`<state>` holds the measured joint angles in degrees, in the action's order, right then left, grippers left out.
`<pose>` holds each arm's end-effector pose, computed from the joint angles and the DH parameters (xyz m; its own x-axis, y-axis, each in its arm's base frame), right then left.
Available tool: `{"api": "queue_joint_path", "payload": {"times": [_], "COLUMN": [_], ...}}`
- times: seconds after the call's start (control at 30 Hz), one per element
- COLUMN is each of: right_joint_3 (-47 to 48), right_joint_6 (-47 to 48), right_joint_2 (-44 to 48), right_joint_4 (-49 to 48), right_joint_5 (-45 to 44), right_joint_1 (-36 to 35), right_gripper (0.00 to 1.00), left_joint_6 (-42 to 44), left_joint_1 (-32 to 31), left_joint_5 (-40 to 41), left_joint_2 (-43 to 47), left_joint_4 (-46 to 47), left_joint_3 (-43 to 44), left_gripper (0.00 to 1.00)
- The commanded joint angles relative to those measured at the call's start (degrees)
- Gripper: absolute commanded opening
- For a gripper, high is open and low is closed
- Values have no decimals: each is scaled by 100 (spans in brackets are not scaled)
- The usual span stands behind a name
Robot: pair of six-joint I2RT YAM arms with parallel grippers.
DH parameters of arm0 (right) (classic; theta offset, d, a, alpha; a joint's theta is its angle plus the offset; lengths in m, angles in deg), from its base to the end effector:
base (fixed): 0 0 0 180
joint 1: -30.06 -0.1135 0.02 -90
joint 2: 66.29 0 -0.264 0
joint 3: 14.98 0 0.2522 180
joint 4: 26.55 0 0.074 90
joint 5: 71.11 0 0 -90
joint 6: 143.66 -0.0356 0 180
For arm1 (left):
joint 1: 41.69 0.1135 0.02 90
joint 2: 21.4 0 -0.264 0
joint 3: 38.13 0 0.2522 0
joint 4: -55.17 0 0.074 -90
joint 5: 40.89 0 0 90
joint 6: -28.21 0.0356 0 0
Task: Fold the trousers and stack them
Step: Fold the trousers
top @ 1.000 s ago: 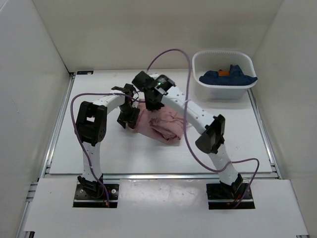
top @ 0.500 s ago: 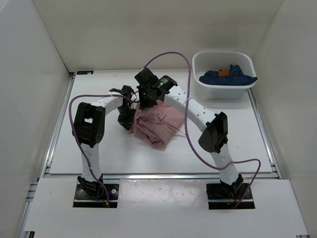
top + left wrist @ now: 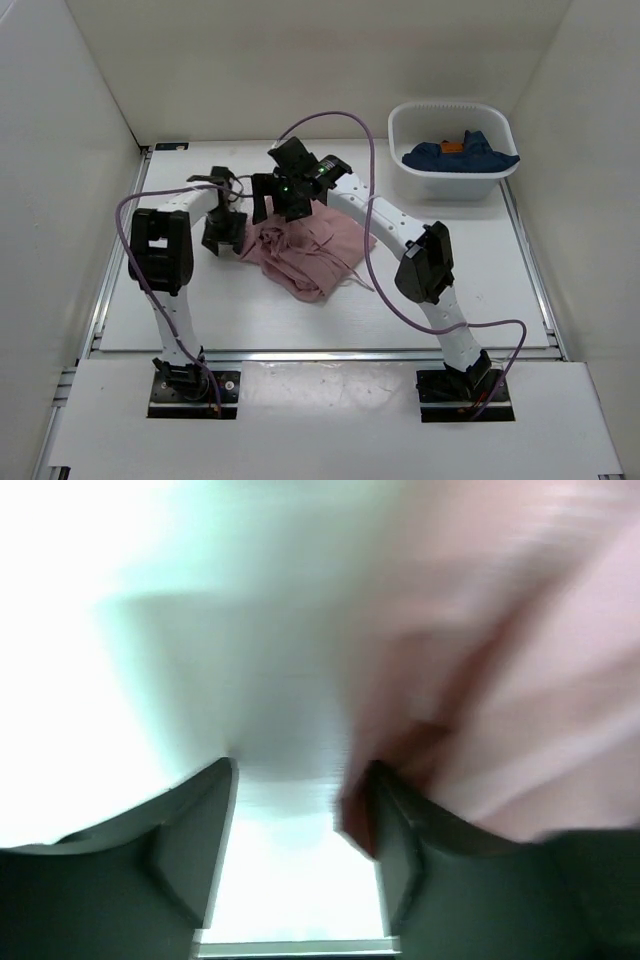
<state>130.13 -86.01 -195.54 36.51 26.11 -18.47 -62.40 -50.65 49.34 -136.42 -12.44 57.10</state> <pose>0.3303 0.3805 0.3067 -0.8385 -0.1472 -0.5246 -0.4158 0.7951 0.4415 0.3694 -0.0581 0.1579 -0.9884 0.1451 -0.0454 0.1450 0.9894 0.0035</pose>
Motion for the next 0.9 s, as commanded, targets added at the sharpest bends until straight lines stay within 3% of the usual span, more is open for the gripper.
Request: {"api": "queue_joint_path", "payload": {"times": [0.0, 0.13, 0.2, 0.27, 0.37, 0.57, 0.67, 0.77, 0.87], "right_joint_3": [40, -22, 40, -634, -2267, -5140, -5680, -5866, -5797], "right_joint_6": [528, 845, 907, 837, 241, -1184, -1580, -1896, -2203], "right_joint_2": [461, 962, 1155, 1682, 2464, 3186, 2977, 2669, 2239], "right_joint_4": [-474, -98, 105, 177, -217, -1779, -2195, -2879, -3162], "right_joint_5": [131, -317, -598, -1098, -1584, -144, 516, 901, 1140], "right_joint_1": [-7, -7, -7, -7, 255, 1037, 1345, 1574, 1637], "right_gripper": [98, 98, 98, 98, 98, 98, 98, 98, 98], "left_joint_6": [60, 60, 60, 60, 60, 60, 60, 60, 60], "left_joint_1": [613, 746, 510, 333, 34, -98, -98, -46, 112], "left_joint_5": [609, 926, 926, 611, 399, 602, 504, 1118, 1172], "left_joint_2": [498, 629, 797, 911, 973, 657, 534, 165, -64], "left_joint_4": [129, 129, 129, 129, 67, -109, 224, 383, 383], "left_joint_3": [525, 1326, 1616, 1942, 2110, 2031, 1786, 1635, 1574], "left_gripper": [72, 83, 89, 100, 100, 100, 100, 100, 100]}}
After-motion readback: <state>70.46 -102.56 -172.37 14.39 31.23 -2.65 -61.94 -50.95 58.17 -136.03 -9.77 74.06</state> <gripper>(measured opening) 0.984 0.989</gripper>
